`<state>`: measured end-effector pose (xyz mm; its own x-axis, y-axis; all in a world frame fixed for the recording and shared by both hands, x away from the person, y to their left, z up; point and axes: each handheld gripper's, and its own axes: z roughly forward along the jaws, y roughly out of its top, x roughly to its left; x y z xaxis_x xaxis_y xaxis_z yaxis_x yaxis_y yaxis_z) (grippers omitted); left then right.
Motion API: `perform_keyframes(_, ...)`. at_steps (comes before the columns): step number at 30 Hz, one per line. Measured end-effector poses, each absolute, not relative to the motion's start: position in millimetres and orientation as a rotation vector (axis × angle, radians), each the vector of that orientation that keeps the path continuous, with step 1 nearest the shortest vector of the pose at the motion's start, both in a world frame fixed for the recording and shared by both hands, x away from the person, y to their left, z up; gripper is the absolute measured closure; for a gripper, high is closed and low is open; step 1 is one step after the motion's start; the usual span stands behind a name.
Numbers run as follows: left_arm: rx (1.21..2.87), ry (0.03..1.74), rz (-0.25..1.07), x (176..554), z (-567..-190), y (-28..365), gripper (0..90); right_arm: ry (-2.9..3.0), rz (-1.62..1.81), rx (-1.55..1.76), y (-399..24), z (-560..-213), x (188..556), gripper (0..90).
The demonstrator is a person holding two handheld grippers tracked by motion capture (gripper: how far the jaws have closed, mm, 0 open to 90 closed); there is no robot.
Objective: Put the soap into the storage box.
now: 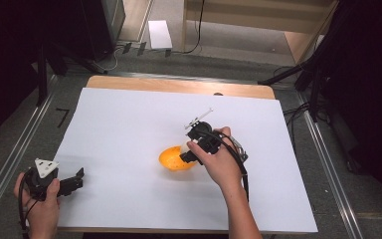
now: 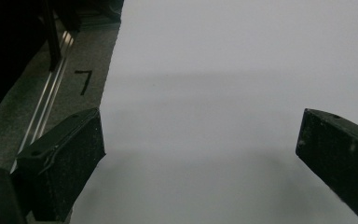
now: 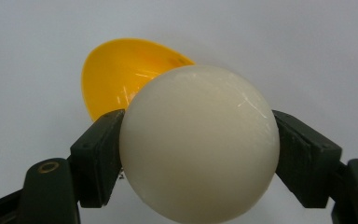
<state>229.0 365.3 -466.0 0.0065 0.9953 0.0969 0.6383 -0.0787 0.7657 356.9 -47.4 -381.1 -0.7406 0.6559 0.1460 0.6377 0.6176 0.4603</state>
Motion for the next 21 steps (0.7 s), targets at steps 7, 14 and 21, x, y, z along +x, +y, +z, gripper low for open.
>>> perform_keyframes(7, 1.769, 1.678, 0.89, 229, -466, 365, 1.7, 2.813, 0.746, 1.094, -33, -386, 356, 24.3)
perform_keyframes(14, 1.767, 1.677, 0.888, 229, -466, 365, 1.7, 2.8, 0.733, 1.083, -22, -390, 355, 24.3)
perform_keyframes(21, 1.768, 1.677, 0.886, 229, -466, 366, 1.7, 2.807, 0.712, 1.133, -18, -396, 356, 24.2)
